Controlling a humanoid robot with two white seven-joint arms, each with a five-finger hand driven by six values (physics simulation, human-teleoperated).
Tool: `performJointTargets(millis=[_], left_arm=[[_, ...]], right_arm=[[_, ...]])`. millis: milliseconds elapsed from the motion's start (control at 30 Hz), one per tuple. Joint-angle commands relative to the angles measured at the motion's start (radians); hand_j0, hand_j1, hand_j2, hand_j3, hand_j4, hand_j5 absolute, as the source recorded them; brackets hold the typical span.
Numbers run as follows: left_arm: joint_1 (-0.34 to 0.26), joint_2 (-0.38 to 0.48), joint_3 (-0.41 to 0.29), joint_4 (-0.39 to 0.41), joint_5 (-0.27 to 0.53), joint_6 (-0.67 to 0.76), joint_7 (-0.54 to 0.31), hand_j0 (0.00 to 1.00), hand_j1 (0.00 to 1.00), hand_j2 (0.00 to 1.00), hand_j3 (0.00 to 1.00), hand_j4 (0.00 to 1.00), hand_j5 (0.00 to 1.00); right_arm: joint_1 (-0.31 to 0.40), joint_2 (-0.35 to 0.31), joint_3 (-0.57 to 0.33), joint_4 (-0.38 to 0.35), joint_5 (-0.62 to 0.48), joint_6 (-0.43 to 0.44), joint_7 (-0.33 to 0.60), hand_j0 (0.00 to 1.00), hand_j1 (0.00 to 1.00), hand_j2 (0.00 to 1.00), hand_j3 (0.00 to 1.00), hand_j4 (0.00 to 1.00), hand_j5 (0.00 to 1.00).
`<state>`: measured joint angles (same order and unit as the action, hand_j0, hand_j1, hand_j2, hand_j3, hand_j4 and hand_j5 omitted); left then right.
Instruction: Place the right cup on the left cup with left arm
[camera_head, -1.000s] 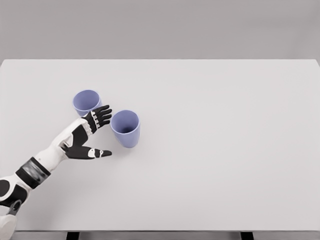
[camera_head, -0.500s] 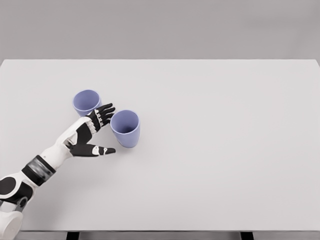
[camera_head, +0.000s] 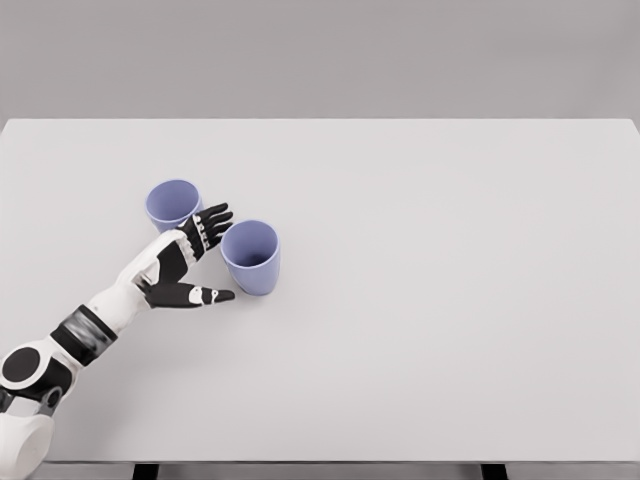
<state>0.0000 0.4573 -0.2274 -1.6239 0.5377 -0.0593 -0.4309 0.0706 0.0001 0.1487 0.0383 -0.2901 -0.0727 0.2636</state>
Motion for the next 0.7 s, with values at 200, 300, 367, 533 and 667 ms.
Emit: performJointTargets(millis=[200,300,367,533,667], left_arm=[[-0.012,-0.028,-0.001,0.026,-0.008,0.003,0.0,1.0,1.0,1.0,1.0,1.0,1.0],[-0.012,-0.032,-0.001,0.027,-0.01,0.003,0.0,1.0,1.0,1.0,1.0,1.0,1.0],[-0.018,-0.032,-0.015,0.027,-0.012,0.003,0.0,1.0,1.0,1.0,1.0,1.0,1.0],[-0.021,-0.034,-0.027,0.024,-0.01,0.003,0.0,1.0,1.0,1.0,1.0,1.0,1.0],[-0.021,-0.034,-0.027,0.021,-0.012,0.003,0.0,1.0,1.0,1.0,1.0,1.0,1.0]], right_arm=[[0.0,0.0,0.0,0.0,0.0,0.001,0.0,1.0,1.0,1.0,1.0,1.0,1.0],[0.0,0.0,0.0,0.0,0.0,0.001,0.0,1.0,1.0,1.0,1.0,1.0,1.0],[0.0,0.0,0.0,0.0,0.0,-0.001,0.0,1.0,1.0,1.0,1.0,1.0,1.0],[0.0,0.0,0.0,0.0,0.0,0.001,0.0,1.0,1.0,1.0,1.0,1.0,1.0],[0.0,0.0,0.0,0.0,0.0,-0.001,0.0,1.0,1.0,1.0,1.0,1.0,1.0]])
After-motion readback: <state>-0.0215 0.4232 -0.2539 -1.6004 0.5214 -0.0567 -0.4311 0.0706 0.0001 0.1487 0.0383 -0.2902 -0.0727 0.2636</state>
